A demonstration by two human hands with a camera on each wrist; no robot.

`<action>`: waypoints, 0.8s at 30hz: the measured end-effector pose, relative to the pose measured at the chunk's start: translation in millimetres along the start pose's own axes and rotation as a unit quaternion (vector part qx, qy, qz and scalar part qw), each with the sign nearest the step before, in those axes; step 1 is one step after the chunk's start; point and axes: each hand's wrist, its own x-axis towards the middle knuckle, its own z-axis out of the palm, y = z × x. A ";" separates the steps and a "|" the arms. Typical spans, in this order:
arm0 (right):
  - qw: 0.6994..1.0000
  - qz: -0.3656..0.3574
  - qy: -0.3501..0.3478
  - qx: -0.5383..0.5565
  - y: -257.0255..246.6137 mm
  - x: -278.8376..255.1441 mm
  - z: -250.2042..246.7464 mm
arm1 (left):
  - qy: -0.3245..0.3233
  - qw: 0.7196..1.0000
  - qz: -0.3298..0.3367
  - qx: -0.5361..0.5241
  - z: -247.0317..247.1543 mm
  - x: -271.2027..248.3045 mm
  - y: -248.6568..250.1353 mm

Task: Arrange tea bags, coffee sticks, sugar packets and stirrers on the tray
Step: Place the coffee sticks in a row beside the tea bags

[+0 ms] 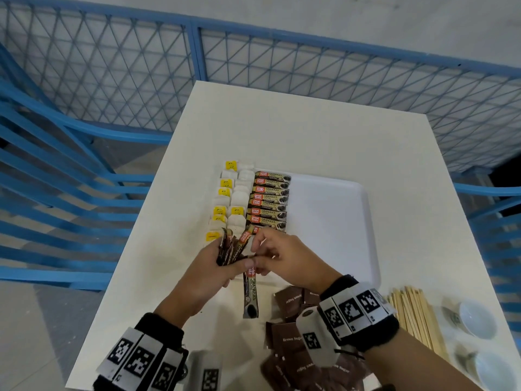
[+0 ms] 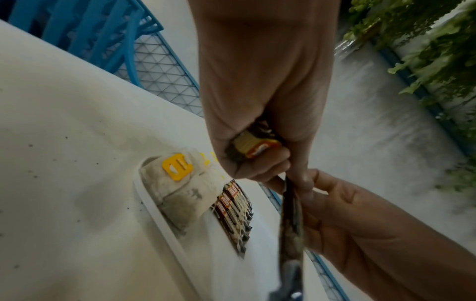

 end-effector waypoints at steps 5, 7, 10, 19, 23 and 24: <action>0.993 0.049 0.012 0.110 2.6 -6.6 14.7 | 0.070 0.994 0.009 -0.088 -2.2 0.6 0.2; 0.986 0.097 -0.020 0.136 8.5 -11.1 23.6 | 0.108 0.987 0.015 -0.117 -2.7 2.4 -0.3; 0.975 0.107 -0.016 0.192 20.4 -13.6 33.9 | 0.138 0.978 0.020 -0.155 -5.7 5.5 -3.0; 0.957 0.127 0.183 0.187 52.0 -4.3 -0.5 | 0.125 0.981 -0.069 -0.129 -20.5 5.7 -27.3; 0.959 0.144 0.215 0.118 72.5 2.3 -18.2 | 0.100 0.964 -0.113 -0.218 -23.4 2.0 -27.2; 0.959 0.151 0.216 0.107 76.6 3.8 -19.4 | 0.094 0.959 -0.124 -0.238 -23.1 1.2 -26.6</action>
